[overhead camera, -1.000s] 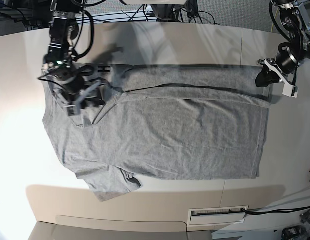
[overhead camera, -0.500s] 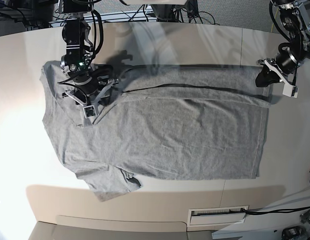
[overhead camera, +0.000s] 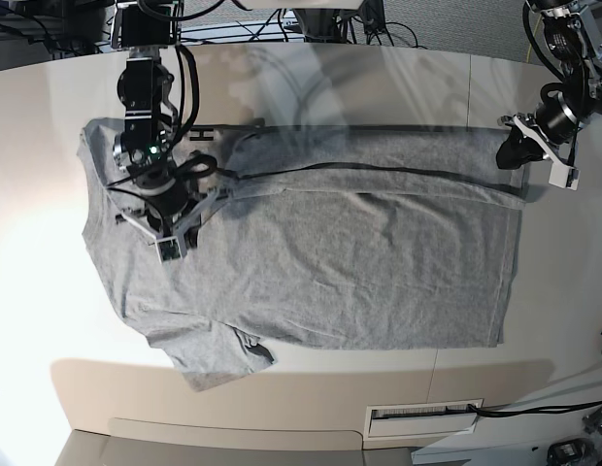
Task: Fold the T-shirt properly
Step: 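Grasp the folded fabric with the right gripper and drag it toward the hem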
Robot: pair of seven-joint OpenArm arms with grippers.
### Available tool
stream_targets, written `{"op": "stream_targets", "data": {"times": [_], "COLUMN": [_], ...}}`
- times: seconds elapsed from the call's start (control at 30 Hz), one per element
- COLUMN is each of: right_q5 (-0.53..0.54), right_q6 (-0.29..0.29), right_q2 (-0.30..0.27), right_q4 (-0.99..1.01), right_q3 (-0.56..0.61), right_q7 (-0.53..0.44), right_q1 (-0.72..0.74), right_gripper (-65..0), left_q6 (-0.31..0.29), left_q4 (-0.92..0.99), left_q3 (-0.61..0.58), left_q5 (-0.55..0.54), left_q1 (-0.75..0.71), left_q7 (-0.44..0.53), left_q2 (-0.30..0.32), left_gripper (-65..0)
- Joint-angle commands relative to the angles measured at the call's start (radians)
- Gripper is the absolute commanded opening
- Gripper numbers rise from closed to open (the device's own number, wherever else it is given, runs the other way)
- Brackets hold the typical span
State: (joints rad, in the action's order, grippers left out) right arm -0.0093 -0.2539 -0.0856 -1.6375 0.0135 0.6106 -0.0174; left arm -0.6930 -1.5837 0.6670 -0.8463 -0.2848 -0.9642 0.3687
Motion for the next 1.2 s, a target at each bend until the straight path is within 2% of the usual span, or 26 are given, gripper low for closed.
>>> {"op": "stream_targets", "data": {"times": [0.0, 0.17, 0.2, 0.3, 0.33, 0.53, 0.7, 0.77, 0.97, 1.07, 1.17], "right_q5": [0.002, 0.001, 0.001, 0.002, 0.001, -0.064, -0.11, -0.147, -0.148, -0.148, -0.144], "right_q6": [0.003, 0.001, -0.002, -0.029, -0.03, -0.032, -0.064, -0.063, -0.066, -0.117, -0.13], "right_q2": [-0.006, -0.006, -0.006, -0.006, -0.006, -0.009, -0.015, -0.028, -0.062, -0.062, -0.062], "right_q4": [-0.017, -0.017, -0.017, -0.018, -0.018, -0.124, -0.252, -0.251, -0.239, -0.237, -0.209], "right_q3": [-0.001, -0.001, -0.002, -0.001, -0.001, -0.001, -0.002, -0.002, -0.051, -0.082, -0.094], "right_q7": [-0.036, -0.005, 0.027, 0.123, 0.145, 0.153, 0.161, 0.16, 0.139, 0.142, 0.14], "right_q1": [0.027, 0.034, 0.034, 0.033, 0.031, -0.04, -0.129, -0.15, -0.159, -0.16, -0.159], "right_gripper": [-61.2, -60.0, -56.6, -38.6, -35.4, -34.9, -34.9, -34.9, -34.9, -34.9, -34.9], "left_q6": [-0.005, -0.005, -0.005, -0.005, -0.005, -0.005, -0.005, -0.005, -0.005, -0.005, -0.005], "left_q4": [-0.016, -0.016, -0.016, -0.016, -0.016, -0.015, -0.015, -0.015, -0.015, -0.015, -0.015], "left_q3": [0.003, 0.003, 0.003, 0.003, 0.003, 0.003, 0.003, 0.003, 0.003, 0.003, 0.003], "left_q5": [-0.022, -0.021, -0.021, -0.021, -0.021, -0.021, -0.021, -0.021, -0.021, -0.021, -0.022], "left_q1": [0.005, 0.005, 0.005, 0.005, 0.005, 0.005, 0.005, 0.005, 0.005, 0.005, 0.005], "left_q7": [0.022, 0.021, 0.021, 0.022, 0.021, 0.021, 0.021, 0.021, 0.021, 0.022, 0.022], "left_q2": [0.019, 0.019, 0.019, 0.019, 0.019, 0.019, 0.019, 0.019, 0.019, 0.019, 0.019], "left_gripper": [-65.0, -65.0, -65.0, -65.0, -65.0, -65.0, -65.0, -65.0, -65.0, -65.0, -65.0]}}
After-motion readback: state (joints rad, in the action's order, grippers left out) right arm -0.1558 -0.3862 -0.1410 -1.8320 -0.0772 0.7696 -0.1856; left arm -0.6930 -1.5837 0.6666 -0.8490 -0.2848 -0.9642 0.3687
